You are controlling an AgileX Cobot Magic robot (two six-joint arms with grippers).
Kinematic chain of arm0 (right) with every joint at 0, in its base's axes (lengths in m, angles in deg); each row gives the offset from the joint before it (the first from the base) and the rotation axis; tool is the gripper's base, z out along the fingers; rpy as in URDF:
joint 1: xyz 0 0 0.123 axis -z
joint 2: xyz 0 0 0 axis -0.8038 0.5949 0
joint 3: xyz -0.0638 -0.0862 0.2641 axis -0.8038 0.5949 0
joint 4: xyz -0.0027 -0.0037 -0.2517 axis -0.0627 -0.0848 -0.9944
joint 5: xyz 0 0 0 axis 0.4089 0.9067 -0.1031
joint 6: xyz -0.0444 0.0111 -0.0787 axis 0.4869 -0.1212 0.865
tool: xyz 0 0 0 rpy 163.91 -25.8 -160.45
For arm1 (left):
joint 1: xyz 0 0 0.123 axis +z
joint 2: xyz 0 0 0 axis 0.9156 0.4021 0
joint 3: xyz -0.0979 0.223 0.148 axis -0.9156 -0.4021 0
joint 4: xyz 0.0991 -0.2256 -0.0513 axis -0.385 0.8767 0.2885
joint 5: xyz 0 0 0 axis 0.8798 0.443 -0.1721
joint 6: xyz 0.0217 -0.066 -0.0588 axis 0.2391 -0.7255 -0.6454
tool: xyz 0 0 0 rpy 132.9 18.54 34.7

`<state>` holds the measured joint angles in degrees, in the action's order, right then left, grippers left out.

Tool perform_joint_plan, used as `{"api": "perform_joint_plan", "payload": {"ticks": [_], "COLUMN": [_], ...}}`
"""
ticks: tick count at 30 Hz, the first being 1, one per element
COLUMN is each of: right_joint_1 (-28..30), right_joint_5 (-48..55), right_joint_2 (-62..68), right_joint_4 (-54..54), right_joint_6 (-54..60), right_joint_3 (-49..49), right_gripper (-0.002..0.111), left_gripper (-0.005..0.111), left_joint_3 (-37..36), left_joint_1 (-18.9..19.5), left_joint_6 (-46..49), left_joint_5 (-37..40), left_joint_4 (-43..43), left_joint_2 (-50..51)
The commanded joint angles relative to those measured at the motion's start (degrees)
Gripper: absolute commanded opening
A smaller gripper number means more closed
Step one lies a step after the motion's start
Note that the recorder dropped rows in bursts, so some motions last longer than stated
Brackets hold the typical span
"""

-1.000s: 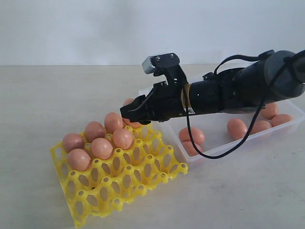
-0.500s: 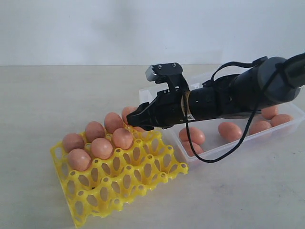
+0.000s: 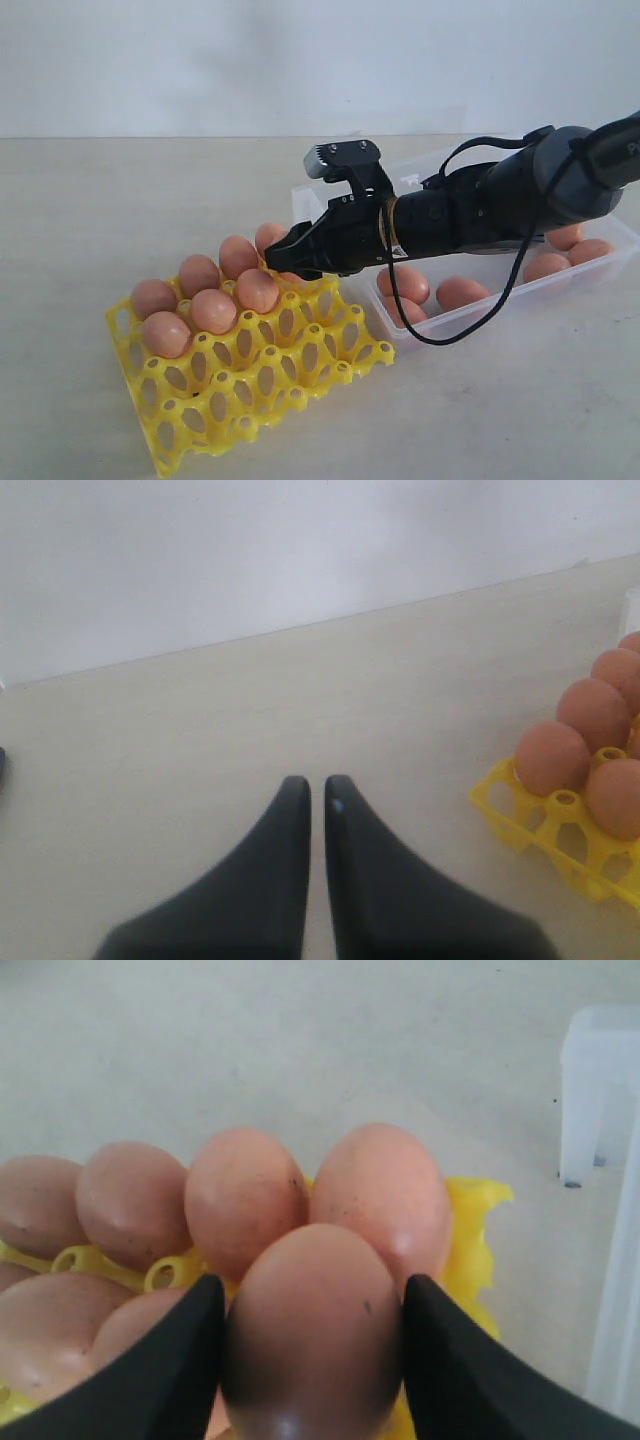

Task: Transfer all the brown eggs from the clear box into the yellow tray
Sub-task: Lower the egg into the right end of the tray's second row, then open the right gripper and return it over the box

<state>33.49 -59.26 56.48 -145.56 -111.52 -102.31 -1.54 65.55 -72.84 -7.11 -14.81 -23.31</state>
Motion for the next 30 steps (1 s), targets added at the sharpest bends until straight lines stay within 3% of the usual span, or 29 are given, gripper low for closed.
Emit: {"api": "perform_joint_plan", "payload": {"ticks": [1, 4, 19, 30], "right_joint_1": [0.02, 0.02, 0.02, 0.14], "right_joint_5": [-0.09, -0.09, -0.09, 3.7], "right_joint_2": [0.24, 0.24, 0.0, -10.89], "right_joint_4": [-0.82, -0.82, 0.4, 0.91], "right_joint_6": [-0.11, -0.11, 0.12, 3.27], "right_joint_3": [-0.18, -0.18, -0.18, -4.22], "right_gripper": [0.04, 0.049, 0.049, 0.049], "left_gripper": [0.004, 0.004, 0.004, 0.004], "left_joint_3": [-0.2, -0.2, -0.2, -0.2], "left_joint_1": [-0.44, -0.44, -0.44, -0.44], "left_joint_6": [-0.18, -0.18, -0.18, -0.18], "left_joint_5": [-0.02, -0.02, -0.02, -0.02], "left_joint_4": [0.11, 0.11, 0.11, 0.11], "left_joint_2": [-0.18, -0.18, -0.18, -0.18]}}
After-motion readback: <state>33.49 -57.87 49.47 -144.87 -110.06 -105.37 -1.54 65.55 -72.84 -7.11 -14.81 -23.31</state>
